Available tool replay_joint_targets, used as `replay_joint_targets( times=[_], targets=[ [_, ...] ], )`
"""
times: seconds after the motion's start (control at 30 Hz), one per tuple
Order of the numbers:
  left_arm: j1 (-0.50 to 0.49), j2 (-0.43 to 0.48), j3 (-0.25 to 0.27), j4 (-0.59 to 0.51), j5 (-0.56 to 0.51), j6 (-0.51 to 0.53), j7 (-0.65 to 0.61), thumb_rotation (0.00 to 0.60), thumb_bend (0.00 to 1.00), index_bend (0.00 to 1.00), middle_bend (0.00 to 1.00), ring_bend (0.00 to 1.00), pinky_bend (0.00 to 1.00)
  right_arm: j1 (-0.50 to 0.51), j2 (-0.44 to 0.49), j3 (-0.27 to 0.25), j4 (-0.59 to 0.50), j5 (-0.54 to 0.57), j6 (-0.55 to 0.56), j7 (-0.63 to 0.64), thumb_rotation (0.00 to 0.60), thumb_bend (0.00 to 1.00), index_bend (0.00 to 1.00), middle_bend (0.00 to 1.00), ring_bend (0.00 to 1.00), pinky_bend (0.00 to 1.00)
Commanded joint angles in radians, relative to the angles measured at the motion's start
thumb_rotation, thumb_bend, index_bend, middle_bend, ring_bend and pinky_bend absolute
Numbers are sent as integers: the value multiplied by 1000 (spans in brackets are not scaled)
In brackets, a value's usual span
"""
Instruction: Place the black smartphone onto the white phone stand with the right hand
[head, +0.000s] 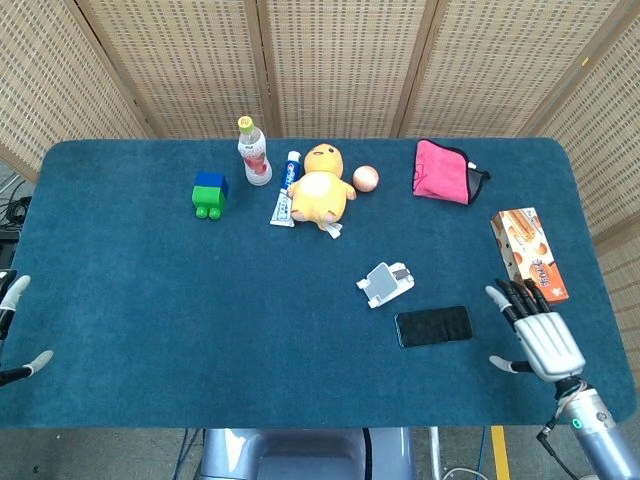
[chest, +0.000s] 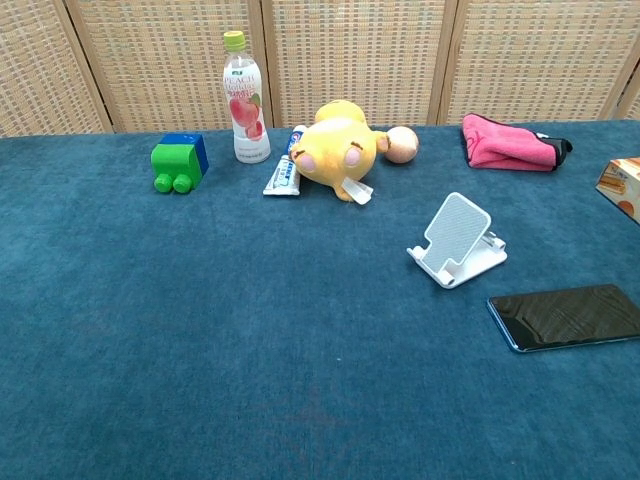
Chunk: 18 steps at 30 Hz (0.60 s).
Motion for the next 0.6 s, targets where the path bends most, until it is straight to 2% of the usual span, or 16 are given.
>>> replay_joint_targets(
  times=[0.03,0.2,0.4,0.5,0.6],
  targets=[
    [-10,-4,-6,-5,-16,-20,17,600,0,0,0,0,0,137,-29,-18,107,-18,-216,22,600,0,154,96,0,28],
    [-19,-7,-13,-9,-35,-37,30,600,0,0,0,0,0,165,-84,-6,158,1,-257,3,600,0,202,151,45,85],
    [-25,-9,-13,-13,-43,-52,45,600,0,0,0,0,0,183,-141,-6,215,-6,-261,-16,600,0,207,169,76,132],
    [-25,-10,-12,-14,-43,-52,47,600,0,0,0,0,0,188,-164,-8,234,-12,-255,-24,600,0,231,202,128,193],
    [-24,-10,-12,-14,-42,-50,47,600,0,0,0,0,0,189,-188,-9,261,-23,-239,-14,600,0,236,218,161,196]
  ],
)
